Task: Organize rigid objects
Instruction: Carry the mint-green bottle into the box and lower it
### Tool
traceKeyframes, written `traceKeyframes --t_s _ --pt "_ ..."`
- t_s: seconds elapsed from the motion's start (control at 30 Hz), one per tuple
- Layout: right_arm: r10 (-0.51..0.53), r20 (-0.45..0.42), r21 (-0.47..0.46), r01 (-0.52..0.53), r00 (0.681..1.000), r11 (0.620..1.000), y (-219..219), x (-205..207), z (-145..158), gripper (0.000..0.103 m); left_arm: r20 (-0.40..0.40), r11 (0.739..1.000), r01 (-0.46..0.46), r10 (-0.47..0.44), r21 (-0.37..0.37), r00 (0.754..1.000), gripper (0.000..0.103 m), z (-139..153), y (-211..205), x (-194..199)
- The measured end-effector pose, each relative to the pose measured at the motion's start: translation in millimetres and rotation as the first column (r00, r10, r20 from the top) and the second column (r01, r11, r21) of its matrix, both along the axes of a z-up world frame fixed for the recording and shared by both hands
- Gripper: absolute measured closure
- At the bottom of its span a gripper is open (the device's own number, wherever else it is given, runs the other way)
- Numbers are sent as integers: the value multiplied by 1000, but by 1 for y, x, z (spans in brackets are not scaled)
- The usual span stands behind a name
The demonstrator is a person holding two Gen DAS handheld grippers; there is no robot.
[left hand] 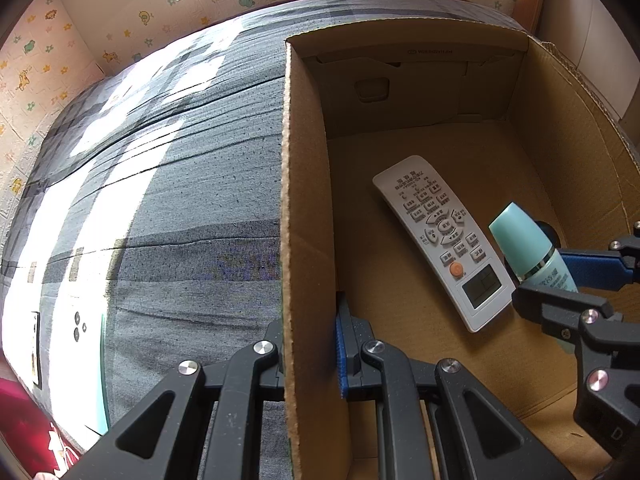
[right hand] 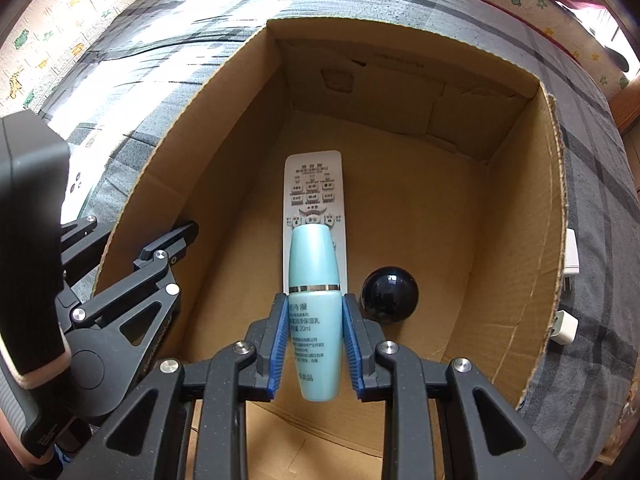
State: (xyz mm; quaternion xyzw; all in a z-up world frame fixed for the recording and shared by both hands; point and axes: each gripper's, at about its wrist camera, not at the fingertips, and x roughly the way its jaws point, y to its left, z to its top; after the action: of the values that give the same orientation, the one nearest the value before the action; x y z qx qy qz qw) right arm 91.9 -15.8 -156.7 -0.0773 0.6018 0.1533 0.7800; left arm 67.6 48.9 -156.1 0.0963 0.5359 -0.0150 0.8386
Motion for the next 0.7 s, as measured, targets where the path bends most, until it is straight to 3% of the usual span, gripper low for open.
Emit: traceKeyframes --t_s 0.3,0.7 --pt "3 -52 13 -2 999 1000 -3 2 -20 75 -2 1000 1 -1 6 1000 89 -2 -2 -1" --pt "3 -48 34 -1 999 999 -10 2 -22 75 -7 1000 0 0 16 1000 89 -3 -7 2"
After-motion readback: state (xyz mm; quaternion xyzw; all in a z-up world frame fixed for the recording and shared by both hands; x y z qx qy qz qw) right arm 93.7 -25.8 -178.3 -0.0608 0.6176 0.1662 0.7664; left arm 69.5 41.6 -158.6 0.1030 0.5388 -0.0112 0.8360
